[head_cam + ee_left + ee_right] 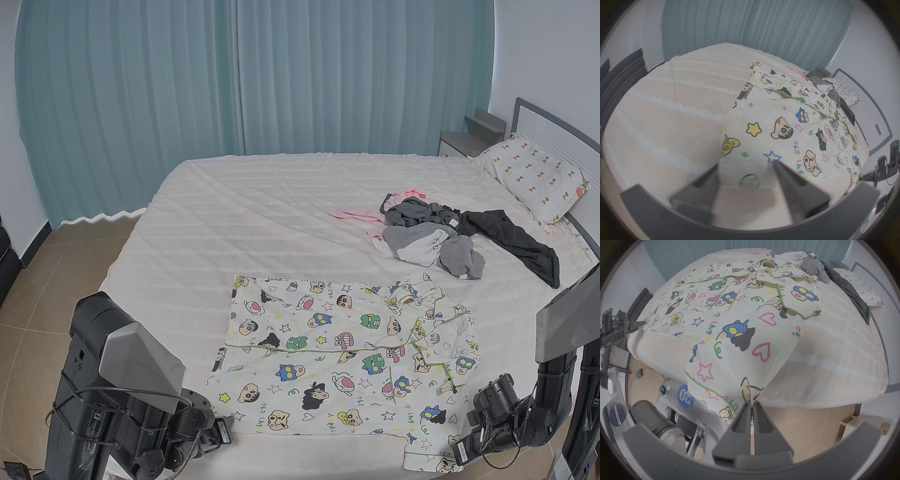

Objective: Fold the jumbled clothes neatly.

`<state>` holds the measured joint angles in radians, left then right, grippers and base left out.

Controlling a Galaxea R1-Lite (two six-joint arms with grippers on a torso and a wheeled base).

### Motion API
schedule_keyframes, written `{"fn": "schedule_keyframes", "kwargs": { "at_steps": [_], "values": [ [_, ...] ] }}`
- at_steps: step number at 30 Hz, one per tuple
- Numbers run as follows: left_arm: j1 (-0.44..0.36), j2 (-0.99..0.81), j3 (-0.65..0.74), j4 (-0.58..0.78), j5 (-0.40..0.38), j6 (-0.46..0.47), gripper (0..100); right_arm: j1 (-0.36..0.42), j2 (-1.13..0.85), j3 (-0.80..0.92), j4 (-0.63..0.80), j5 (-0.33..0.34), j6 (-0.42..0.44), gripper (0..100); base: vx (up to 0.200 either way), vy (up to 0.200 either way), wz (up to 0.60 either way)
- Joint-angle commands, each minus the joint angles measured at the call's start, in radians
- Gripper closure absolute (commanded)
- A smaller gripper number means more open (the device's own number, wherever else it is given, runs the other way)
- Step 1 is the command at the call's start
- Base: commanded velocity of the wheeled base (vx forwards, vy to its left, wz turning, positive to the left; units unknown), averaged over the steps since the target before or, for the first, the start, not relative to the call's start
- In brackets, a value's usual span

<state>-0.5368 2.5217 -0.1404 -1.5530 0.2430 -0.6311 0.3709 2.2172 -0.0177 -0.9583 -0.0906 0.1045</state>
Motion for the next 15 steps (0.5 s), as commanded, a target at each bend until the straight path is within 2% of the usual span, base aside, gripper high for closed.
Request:
{"fn": "schedule_keyframes", "kwargs": {
  "at_steps": [1, 9, 15],
  "values": [
    [0.000, 0.005, 0.012, -0.018, 0.050, 0.001, 100, 0.000, 0.002, 0.018, 0.000, 0.000, 0.000, 100, 0.000, 0.000, 0.00],
    [0.000, 0.000, 0.047, -0.018, 0.096, 0.002, 100, 0.002, -0.001, 0.018, 0.001, -0.001, -0.002, 100, 0.000, 0.000, 0.00],
    [-0.012, -0.012, 0.140, -0.018, 0.093, 0.074, 100, 0.008, -0.004, 0.018, 0.021, -0.003, -0.002, 100, 0.000, 0.000, 0.00]
  ]
}}
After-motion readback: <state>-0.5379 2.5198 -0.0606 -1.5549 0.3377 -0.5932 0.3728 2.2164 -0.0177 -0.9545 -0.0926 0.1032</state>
